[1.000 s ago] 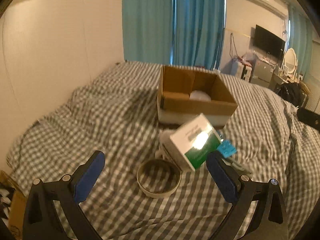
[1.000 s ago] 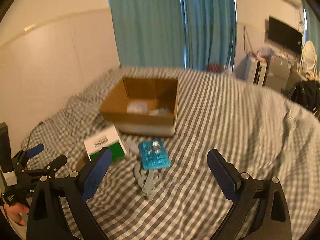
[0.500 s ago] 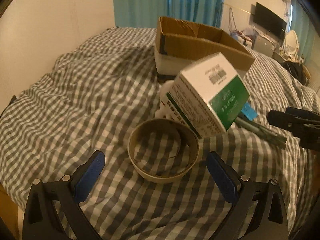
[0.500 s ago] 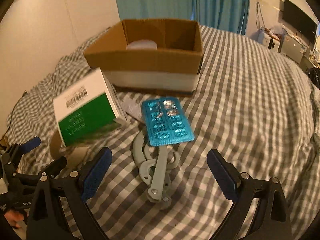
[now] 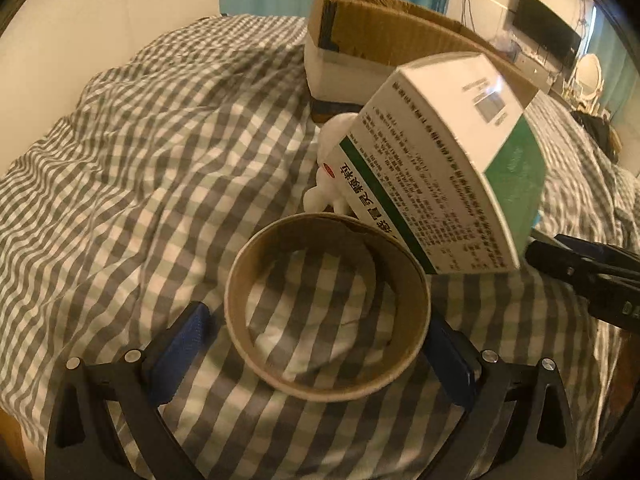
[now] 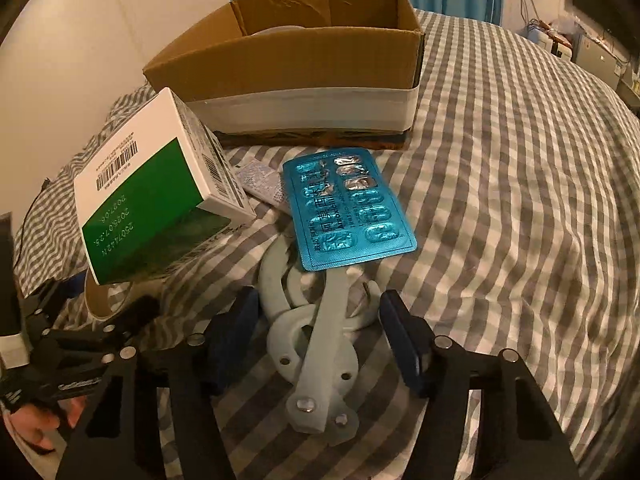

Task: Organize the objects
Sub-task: 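Grasp the tape roll with the left tool while the right grasps the grey clip, then carry the tape roll and grey clip into the box and release both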

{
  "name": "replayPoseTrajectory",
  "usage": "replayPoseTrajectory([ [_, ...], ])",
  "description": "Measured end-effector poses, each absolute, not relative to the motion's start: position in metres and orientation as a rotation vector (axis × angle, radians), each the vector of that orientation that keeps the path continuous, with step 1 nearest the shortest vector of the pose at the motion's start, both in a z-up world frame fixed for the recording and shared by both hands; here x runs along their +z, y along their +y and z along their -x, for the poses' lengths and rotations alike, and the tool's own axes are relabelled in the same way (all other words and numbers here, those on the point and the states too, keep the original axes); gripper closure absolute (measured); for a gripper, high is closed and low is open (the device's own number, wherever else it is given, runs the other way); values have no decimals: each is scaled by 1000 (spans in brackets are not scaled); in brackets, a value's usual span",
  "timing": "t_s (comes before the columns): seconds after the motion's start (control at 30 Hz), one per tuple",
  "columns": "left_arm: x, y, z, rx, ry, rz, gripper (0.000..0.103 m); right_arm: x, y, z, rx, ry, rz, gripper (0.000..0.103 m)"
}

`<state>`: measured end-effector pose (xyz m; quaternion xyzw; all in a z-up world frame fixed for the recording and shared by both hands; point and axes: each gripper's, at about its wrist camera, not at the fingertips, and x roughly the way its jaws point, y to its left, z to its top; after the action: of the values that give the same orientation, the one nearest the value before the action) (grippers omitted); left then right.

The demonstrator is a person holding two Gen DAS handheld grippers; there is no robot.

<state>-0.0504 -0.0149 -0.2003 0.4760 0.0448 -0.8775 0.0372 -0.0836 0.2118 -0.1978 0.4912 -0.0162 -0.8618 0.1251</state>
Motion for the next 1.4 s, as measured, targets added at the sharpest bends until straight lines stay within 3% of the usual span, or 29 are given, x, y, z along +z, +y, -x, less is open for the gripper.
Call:
replayPoseTrajectory([
  [0.13,-205,-16,56,-2691,128,-1469,0,-196,211,80,-2512,-38,-1423,45],
  [0.2,-204,-16,55,-2705,138,-1469,8,-192,210,75,-2501,-42,-1411,60],
  [0.27,-202,-17,52,-2725,151,-1471,16,-188,207,70,-2516,-4,-1411,60],
  [0.93,-157,-3,5,-2736,173,-1362,17,-145,208,1,-2565,33,-1259,64],
  [1.4,-77,13,-4,-2818,173,-1167,17,-63,220,-26,-2649,10,-1005,64],
])
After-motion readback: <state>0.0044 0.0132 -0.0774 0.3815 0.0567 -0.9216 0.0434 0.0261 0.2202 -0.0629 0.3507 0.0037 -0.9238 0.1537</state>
